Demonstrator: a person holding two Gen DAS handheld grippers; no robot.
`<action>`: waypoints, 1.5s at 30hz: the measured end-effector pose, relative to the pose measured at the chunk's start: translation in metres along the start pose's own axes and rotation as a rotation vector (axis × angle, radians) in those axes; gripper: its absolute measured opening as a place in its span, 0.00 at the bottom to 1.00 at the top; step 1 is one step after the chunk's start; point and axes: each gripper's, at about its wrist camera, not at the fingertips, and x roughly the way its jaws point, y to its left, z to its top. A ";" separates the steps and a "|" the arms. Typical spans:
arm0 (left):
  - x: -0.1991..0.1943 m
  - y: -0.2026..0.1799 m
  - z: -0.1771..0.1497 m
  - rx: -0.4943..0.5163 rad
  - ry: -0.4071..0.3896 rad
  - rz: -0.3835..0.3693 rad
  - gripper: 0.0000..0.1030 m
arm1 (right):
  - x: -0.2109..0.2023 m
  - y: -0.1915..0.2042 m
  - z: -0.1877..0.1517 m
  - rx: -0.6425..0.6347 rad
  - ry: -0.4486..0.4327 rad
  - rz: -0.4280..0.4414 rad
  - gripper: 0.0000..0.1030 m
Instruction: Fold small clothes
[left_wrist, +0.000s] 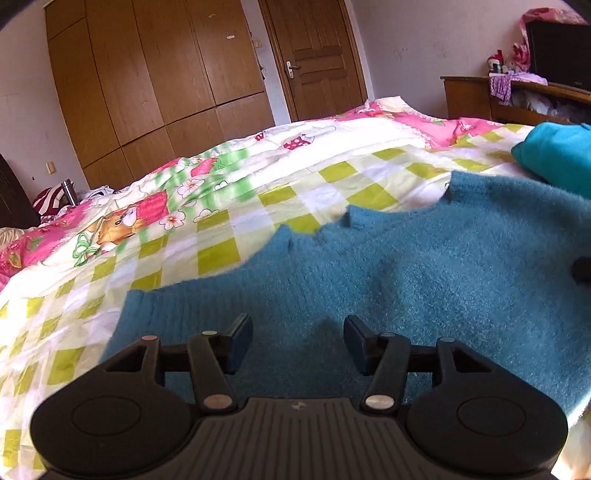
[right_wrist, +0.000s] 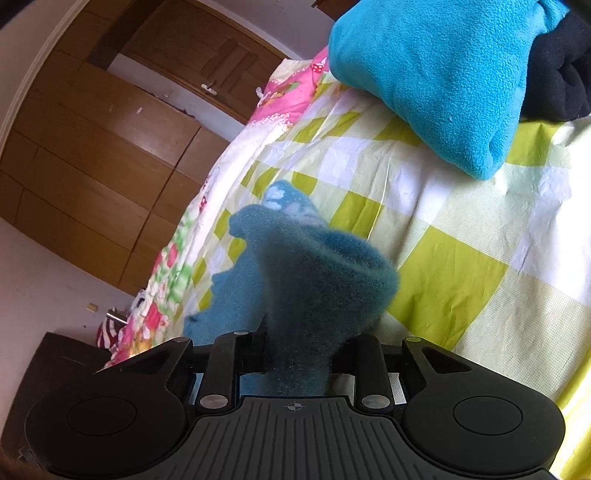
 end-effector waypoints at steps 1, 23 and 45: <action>0.007 -0.003 -0.003 0.014 0.029 -0.013 0.66 | 0.000 -0.003 -0.001 0.028 -0.003 -0.006 0.31; 0.018 -0.003 -0.014 -0.018 0.049 -0.036 0.68 | 0.001 0.009 0.003 0.104 -0.088 0.049 0.23; -0.003 0.032 -0.036 -0.138 0.034 -0.159 0.69 | -0.016 0.190 -0.135 -1.189 -0.185 -0.011 0.18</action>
